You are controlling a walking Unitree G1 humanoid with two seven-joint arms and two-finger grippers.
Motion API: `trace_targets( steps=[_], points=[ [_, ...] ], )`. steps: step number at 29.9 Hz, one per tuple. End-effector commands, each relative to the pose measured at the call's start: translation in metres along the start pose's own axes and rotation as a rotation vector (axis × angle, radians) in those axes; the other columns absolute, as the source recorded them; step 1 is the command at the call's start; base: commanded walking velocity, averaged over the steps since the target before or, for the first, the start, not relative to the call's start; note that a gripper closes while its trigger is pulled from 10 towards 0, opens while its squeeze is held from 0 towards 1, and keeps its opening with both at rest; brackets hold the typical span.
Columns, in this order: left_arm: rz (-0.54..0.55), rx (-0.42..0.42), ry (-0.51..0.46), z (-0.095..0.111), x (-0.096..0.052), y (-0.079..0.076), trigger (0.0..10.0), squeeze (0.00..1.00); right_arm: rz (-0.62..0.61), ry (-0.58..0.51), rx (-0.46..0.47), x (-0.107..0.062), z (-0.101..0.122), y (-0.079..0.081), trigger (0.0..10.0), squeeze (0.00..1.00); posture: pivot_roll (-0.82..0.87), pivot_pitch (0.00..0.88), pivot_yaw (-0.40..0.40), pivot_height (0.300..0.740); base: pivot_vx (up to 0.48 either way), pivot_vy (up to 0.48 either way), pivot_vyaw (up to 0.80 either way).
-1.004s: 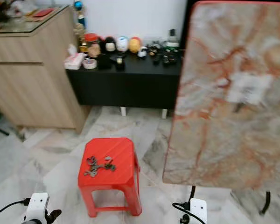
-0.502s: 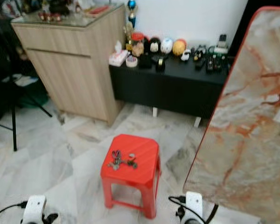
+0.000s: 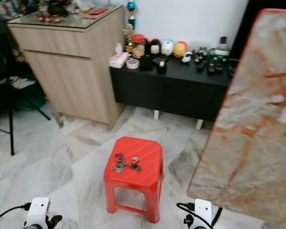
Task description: Hang keys on a hook
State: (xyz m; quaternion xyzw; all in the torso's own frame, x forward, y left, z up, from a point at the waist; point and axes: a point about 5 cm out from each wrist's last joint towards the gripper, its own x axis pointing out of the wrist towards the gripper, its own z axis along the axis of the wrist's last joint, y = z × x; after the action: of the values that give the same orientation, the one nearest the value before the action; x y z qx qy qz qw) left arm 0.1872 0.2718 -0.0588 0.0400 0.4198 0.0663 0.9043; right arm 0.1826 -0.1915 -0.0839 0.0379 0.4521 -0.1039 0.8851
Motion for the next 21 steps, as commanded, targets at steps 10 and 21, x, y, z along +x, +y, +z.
trace_targets(
  steps=[10,21],
  points=[
    [0.001,0.02,0.018,-0.002,-0.001,0.002,10.0,0.0,0.004,-0.022,0.019,0.0,0.004,0.001,10.0,0.0,0.08,0.042,0.006,0.74,0.0,0.348,0.0],
    [0.001,0.021,0.018,-0.002,-0.001,0.002,10.0,0.0,0.024,-0.069,0.018,0.002,0.018,0.007,10.0,0.0,0.08,0.046,0.009,0.74,0.0,0.348,0.0]
  ],
)
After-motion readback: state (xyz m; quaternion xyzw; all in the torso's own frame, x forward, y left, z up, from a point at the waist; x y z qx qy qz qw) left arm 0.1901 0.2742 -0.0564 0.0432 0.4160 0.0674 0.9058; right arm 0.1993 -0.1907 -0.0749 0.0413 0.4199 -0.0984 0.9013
